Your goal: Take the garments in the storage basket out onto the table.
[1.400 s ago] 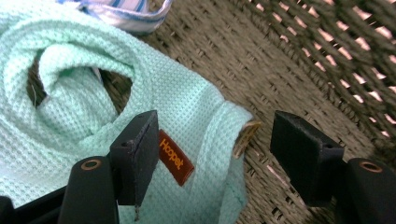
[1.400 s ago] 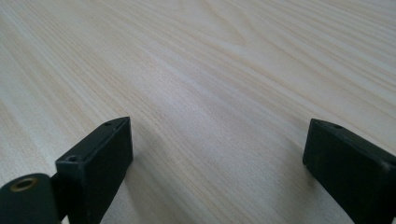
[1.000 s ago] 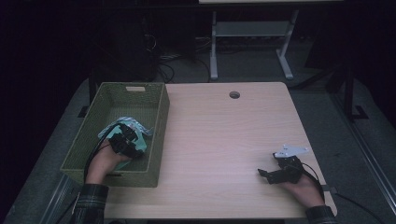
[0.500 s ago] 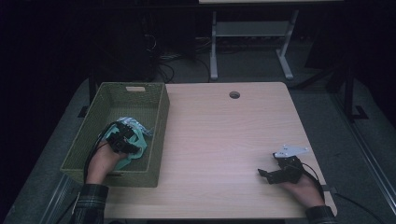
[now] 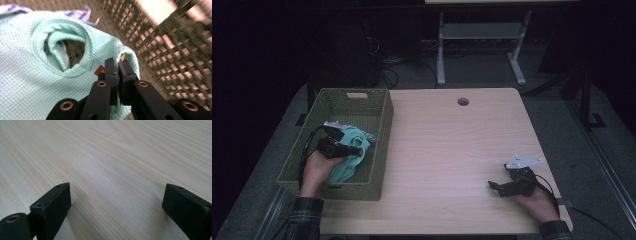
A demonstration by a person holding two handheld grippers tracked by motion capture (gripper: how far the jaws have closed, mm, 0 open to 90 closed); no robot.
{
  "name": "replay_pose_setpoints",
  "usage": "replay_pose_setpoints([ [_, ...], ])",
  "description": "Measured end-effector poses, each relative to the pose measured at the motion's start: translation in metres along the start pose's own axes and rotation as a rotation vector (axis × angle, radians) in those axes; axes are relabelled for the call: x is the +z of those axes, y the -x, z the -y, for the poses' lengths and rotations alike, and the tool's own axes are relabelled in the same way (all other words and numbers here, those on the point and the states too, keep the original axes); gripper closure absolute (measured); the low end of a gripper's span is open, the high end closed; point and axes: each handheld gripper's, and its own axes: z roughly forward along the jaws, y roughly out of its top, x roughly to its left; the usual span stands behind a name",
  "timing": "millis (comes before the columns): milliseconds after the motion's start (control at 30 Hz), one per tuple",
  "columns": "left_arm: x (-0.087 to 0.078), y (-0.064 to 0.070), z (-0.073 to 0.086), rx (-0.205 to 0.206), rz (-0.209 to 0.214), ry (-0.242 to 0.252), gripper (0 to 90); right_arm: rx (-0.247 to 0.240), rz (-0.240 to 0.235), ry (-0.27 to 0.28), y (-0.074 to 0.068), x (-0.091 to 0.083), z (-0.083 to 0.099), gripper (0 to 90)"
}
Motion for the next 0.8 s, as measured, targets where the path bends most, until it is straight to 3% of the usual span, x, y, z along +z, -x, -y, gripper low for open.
replay_pose_setpoints([
  [33, -0.003, -0.001, 0.000, -0.015, 0.021, 0.041, 86.7, -0.001, 0.000, 0.000, 0.000, 0.000, 0.000, 8.1],
  [100, -0.006, -0.001, 0.000, -0.014, 0.030, 0.059, 86.7, -0.001, 0.000, 0.000, 0.000, 0.000, 0.000, 8.0],
  [433, -0.033, -0.007, 0.001, -0.082, 0.099, 0.282, 86.7, -0.001, 0.000, 0.000, 0.000, 0.000, 0.000, 8.1],
  [800, -0.059, -0.009, -0.004, -0.084, 0.126, 0.402, 86.7, -0.001, 0.000, 0.000, 0.000, 0.000, 0.000, 8.1],
])
